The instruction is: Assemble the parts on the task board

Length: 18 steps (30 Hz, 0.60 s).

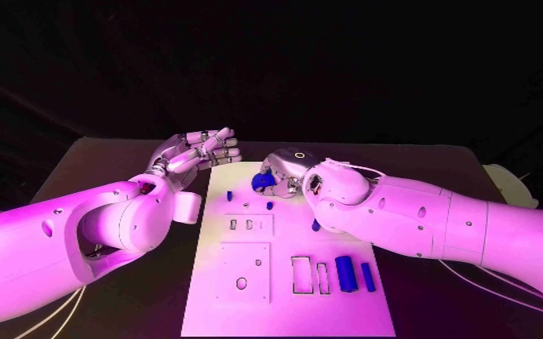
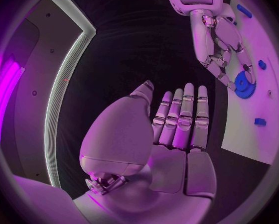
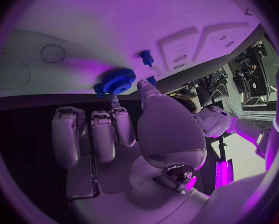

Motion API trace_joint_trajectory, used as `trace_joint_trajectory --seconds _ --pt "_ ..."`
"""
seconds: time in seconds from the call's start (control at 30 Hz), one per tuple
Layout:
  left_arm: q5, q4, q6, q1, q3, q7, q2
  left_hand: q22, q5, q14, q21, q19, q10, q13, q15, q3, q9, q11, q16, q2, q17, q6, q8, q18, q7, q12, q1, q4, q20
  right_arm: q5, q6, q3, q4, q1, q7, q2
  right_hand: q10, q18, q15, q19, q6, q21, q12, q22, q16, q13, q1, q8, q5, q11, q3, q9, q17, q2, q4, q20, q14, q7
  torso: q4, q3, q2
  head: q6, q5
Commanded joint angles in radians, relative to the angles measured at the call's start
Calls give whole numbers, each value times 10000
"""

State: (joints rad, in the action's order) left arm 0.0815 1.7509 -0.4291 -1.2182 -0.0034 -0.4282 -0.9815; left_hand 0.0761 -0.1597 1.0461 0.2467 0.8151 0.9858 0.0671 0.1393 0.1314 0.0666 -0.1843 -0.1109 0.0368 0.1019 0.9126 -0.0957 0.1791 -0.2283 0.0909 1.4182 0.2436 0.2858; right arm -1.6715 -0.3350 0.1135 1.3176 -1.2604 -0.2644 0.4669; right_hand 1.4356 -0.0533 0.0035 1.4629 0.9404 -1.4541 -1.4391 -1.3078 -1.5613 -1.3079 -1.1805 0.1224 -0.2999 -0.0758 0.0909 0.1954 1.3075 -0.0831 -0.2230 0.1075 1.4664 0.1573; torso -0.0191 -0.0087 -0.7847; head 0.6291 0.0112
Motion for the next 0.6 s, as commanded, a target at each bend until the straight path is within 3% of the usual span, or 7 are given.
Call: trace_joint_trajectory --seconds 0.03,0.27,0.47,0.6 --pt "9 23 -4 -15 8 -87 3 -19 -19 7 -69 71 -27 -15 66 -33 -16 -32 52 -80 10 -14 65 45 -71 -68 13 -27 -5 215 514 36 -62 40 -148 17 30 167 16 151 -47 -33 -32 -1326 -35 -1150 117 -39 -66 -16 -14 -53 2454 -3 -89 48 1002 19 8 -3 2 9 -3" --pt "9 12 0 -15 8 -89 -6 -22 -20 8 -72 72 -44 -17 70 -36 -17 -39 63 -81 12 -26 79 45 -79 -86 28 -40 -5 233 55 41 58 40 -188 164 21 171 56 159 -236 -37 -31 -1343 -32 -1144 65 -204 -261 -67 -39 -139 2445 14 -151 69 999 81 1 12 -7 7 -20" --pt "9 -15 18 -15 8 -82 -17 -22 -20 8 -72 72 -44 -17 70 -36 -17 -39 63 -81 12 -26 79 45 -79 -86 28 -40 -5 247 -970 40 400 41 62 498 105 187 59 205 -122 -88 -108 -1409 -36 -1225 -76 -185 -339 -59 -25 -148 2456 -1 -113 81 1002 63 23 15 2 -8 -19" --pt "9 -25 43 -15 8 -76 -27 -23 -20 8 -73 72 -45 -17 71 -37 -16 -40 64 -81 13 -27 80 45 -80 -89 29 -42 -5 649 -1683 18 953 13 604 1138 162 184 37 204 6 -81 -156 -1413 -28 -1275 -310 -165 -388 -29 21 -163 2433 -20 -16 71 997 33 31 7 14 1 21"
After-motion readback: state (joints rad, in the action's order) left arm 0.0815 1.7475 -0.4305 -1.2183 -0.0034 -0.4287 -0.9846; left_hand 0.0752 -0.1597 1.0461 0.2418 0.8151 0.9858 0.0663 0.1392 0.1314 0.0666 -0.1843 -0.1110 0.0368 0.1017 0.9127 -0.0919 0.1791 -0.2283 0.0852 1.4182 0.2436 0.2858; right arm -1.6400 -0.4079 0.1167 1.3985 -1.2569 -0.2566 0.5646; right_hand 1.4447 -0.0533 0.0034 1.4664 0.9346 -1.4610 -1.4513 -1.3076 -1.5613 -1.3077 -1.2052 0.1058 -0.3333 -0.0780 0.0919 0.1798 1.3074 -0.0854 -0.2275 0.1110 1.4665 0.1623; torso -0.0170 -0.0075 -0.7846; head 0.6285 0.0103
